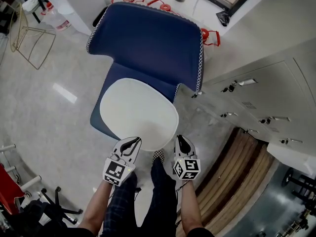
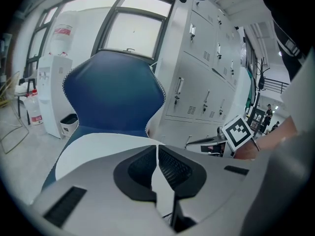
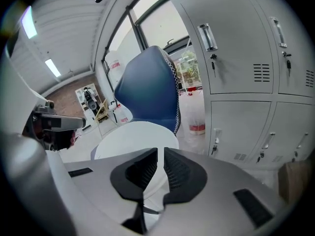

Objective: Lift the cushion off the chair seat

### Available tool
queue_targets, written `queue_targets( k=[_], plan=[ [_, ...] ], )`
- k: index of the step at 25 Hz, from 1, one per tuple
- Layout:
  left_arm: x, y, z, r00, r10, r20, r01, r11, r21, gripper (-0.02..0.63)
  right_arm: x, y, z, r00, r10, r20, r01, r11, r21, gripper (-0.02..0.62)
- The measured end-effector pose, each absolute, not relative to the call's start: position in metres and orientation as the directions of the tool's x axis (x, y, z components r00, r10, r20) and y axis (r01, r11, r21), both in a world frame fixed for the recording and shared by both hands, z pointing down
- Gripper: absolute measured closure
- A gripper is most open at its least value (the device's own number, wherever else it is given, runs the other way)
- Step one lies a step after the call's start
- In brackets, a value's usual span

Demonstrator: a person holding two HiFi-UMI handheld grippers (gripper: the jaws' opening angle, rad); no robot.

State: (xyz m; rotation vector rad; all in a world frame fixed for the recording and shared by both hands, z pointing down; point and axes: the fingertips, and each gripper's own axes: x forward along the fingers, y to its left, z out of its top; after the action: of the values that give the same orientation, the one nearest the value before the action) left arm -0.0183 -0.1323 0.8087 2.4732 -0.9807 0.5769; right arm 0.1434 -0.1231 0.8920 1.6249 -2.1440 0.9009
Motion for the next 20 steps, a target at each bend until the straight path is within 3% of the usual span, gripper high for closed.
queue_targets(
  k=[8,11,20],
  plan=[
    [-0.018,-0.134,0.819,0.661,-0.543,0.518,-0.716,-0.664,0.218,0.578,0.147,-0.128,0.914,-0.314,-0.742,0.592,-0.938,0.147,-0.313,0.554],
    [-0.019,-0.135,0.821,0.660,-0.544,0.518,-0.716,-0.665,0.214,0.578,0.145,-0.127,0.921,-0.328,-0.732,0.597,-0.931,0.146,-0.333,0.478],
    [-0.025,-0.139,0.835,0.642,-0.559,0.524,-0.728,-0.660,0.187,0.578,0.131,-0.125,0.946,-0.397,-0.700,0.594,-0.898,0.162,-0.409,0.382]
  ],
)
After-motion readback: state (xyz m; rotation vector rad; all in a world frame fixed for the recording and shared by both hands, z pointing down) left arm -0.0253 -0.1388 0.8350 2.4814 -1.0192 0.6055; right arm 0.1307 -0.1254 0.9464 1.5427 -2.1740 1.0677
